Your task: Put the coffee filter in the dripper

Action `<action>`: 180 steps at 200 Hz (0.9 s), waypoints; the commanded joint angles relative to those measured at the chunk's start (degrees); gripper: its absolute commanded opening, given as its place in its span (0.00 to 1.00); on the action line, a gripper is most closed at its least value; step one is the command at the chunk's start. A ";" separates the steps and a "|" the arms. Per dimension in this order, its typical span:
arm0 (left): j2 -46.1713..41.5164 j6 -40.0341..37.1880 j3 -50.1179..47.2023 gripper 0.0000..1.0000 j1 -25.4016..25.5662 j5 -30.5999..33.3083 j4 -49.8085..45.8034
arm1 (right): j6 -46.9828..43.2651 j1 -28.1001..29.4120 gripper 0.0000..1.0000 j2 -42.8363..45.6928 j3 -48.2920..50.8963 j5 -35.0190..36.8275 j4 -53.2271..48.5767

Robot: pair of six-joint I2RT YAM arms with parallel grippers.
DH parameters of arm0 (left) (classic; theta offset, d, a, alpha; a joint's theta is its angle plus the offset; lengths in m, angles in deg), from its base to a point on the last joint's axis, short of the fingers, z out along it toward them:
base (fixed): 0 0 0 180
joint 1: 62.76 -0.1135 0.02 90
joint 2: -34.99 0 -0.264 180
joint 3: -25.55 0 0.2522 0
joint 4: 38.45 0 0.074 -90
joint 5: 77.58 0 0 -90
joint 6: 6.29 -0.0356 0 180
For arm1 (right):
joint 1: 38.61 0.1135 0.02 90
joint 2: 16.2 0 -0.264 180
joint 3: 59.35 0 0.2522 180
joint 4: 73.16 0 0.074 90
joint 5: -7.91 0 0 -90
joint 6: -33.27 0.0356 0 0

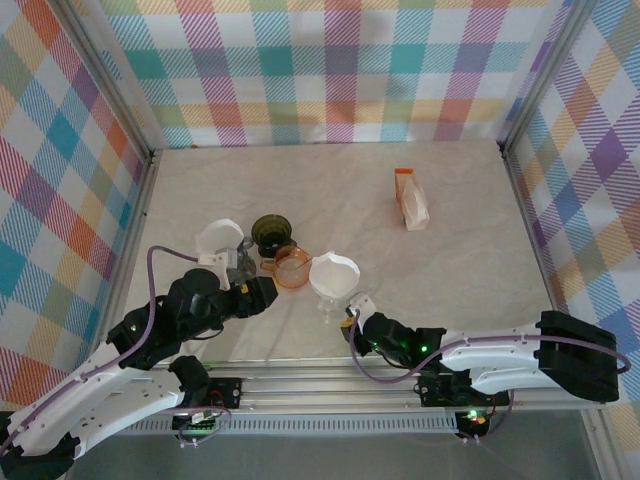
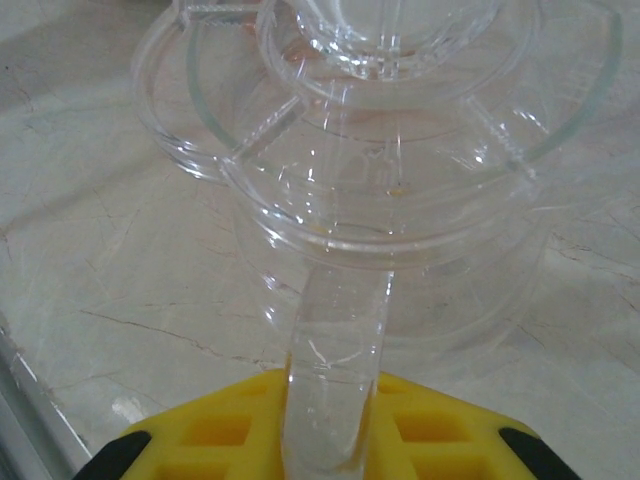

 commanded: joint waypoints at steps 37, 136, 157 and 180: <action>-0.21 0.36 -0.73 0.76 0.21 1.01 0.05 | 1.42 0.35 0.21 -1.33 -1.93 5.12 2.61; -0.37 0.40 -0.89 0.76 0.22 0.41 0.24 | 0.28 -4.77 0.19 -5.60 -3.69 6.04 4.55; -0.50 0.45 -0.90 0.76 0.27 0.23 0.15 | -0.57 -7.30 0.18 -7.06 -4.28 3.70 5.56; -0.82 0.45 -0.91 0.76 0.21 0.15 -0.08 | -1.96 -10.27 0.18 -9.24 -5.56 1.11 6.50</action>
